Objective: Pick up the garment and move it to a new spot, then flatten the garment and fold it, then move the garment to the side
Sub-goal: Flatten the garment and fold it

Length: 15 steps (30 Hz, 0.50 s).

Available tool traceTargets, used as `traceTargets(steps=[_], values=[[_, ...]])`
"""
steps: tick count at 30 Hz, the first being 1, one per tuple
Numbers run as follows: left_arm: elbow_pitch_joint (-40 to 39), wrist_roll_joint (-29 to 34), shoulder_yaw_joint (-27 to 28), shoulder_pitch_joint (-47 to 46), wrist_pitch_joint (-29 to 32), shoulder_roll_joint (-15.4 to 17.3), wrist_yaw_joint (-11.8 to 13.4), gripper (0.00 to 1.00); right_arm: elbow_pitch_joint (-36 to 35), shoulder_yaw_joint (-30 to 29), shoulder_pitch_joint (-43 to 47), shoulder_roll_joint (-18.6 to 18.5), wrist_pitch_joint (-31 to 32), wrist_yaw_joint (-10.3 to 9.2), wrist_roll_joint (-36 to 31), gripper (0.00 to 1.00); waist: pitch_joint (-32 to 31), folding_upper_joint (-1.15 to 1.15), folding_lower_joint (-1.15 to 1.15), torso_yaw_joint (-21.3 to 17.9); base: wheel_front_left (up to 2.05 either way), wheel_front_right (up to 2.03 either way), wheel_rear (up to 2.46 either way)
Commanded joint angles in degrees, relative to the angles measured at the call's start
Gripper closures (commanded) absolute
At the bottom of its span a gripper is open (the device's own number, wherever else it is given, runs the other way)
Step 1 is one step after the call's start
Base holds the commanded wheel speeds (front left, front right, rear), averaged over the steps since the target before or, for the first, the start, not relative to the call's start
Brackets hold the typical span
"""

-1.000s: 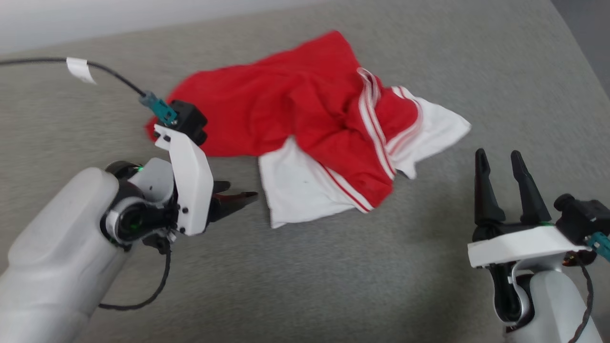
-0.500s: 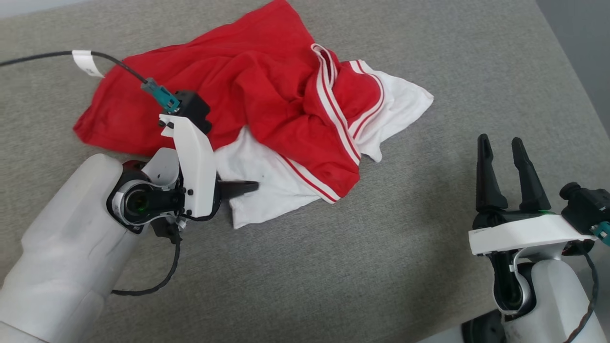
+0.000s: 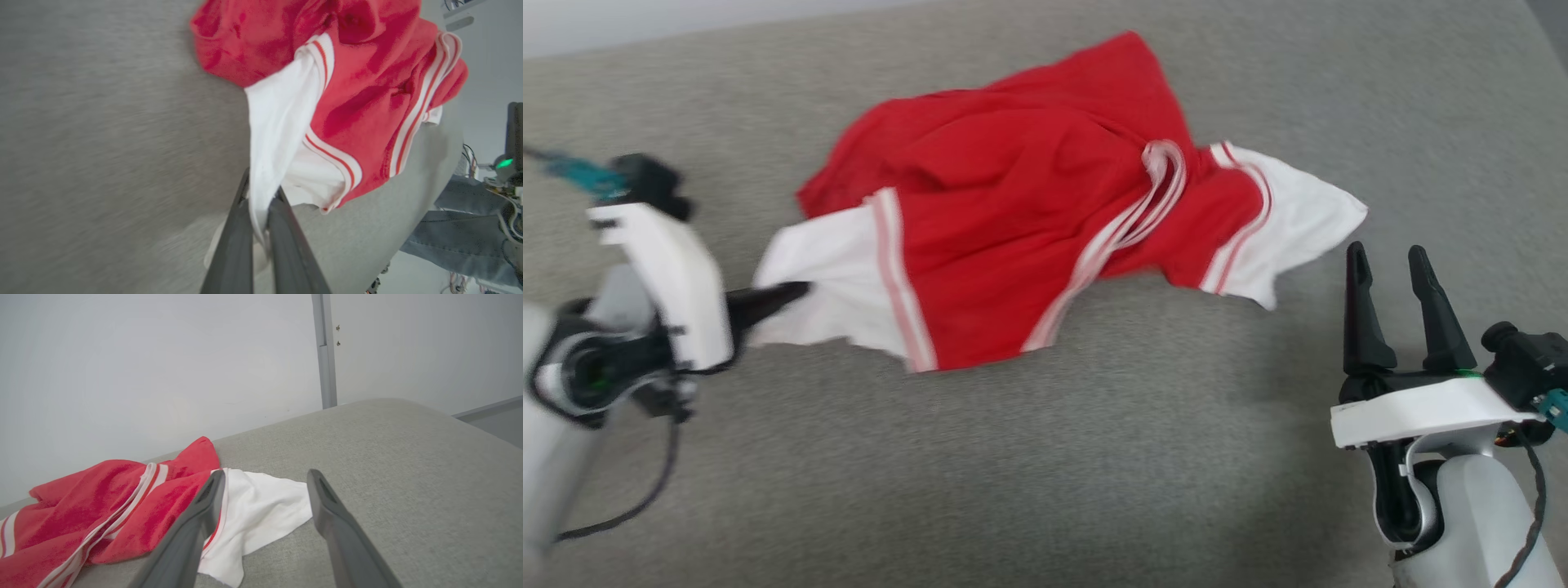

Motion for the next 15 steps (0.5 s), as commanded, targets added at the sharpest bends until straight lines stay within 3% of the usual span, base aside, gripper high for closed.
traceTargets(steps=[1,8,15], values=[[-0.2,-0.2,0.3,0.8,-0.4,0.3,0.3,1.0,-0.1,-0.1,0.4,0.0,-0.3,0.0,-0.4,0.0,-1.4,0.0,0.0,1.8,0.0,0.0,0.0],[2.7,2.4,2.7,4.5,-4.9,6.0,2.2,1.0,0.0,-0.3,1.1,0.0,-0.3,0.0,-1.9,0.0,-2.6,0.0,0.0,3.9,0.0,0.0,0.0],[7.6,3.6,3.3,5.8,-11.0,4.6,1.4,1.0,0.0,-0.7,2.2,-0.2,-0.3,0.0,-3.2,0.0,-3.5,0.0,0.0,3.7,0.0,0.0,0.0]])
